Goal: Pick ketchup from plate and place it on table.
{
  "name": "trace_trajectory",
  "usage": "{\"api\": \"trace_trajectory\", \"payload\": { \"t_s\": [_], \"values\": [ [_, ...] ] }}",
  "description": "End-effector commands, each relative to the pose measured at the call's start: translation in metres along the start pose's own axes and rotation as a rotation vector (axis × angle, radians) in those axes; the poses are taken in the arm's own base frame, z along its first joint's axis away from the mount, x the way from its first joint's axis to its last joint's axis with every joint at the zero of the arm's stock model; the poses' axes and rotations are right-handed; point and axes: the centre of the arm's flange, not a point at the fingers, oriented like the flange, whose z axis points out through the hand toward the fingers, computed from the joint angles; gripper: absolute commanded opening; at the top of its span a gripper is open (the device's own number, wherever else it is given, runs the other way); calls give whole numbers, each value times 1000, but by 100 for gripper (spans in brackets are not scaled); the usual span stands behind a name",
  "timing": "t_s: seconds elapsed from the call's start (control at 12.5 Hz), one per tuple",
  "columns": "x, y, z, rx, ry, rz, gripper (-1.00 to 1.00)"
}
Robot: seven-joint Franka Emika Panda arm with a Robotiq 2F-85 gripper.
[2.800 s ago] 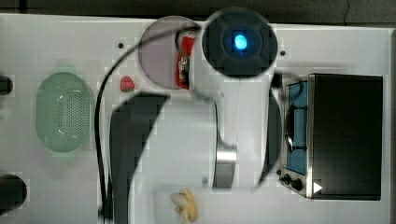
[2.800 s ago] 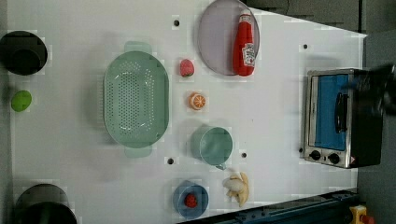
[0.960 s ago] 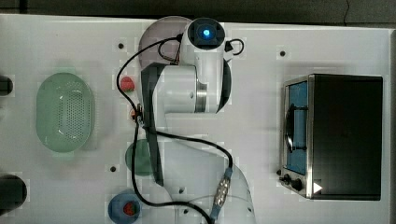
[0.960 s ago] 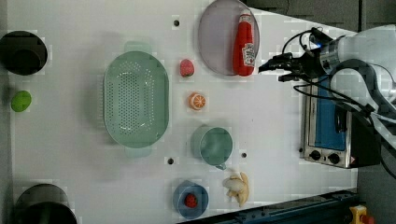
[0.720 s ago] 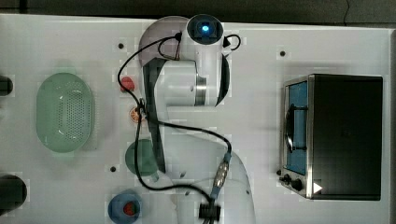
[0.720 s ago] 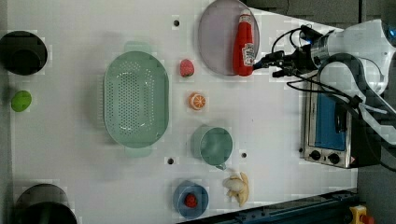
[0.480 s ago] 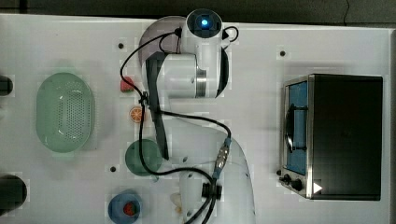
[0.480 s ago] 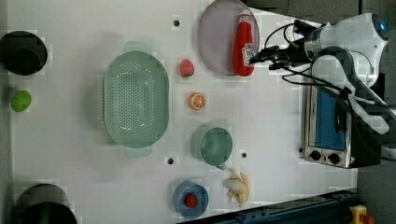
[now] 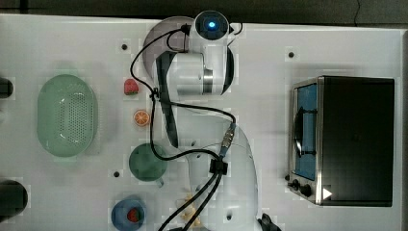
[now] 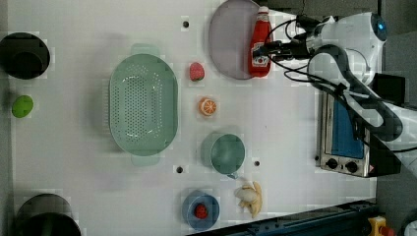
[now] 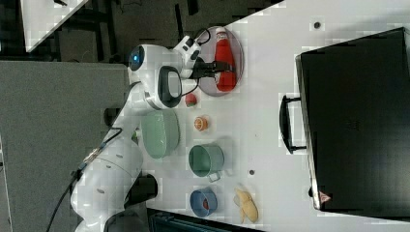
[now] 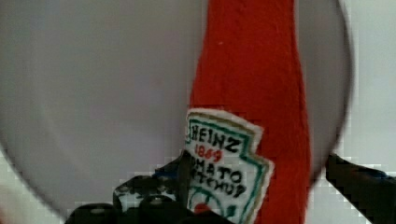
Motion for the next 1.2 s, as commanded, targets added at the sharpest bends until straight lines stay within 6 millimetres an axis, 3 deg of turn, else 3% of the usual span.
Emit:
{"api": "trace_trajectory", "payload": {
  "t_s": [0.08,0.4,0.48,0.72,0.8,0.96,1.2],
  "values": [
    [12,-11,5,-4,67,-74,100],
    [13,-14,17,-5,81,-81,100],
    [14,-13,17,-6,83,-79,91],
    [15,-12,15,-8,88,-78,20],
    [16,-13,13,-7,92,-78,19],
    [19,-15,0,-1,109,-62,19],
    [30,-24,-60,9,180,-24,19]
  ]
}}
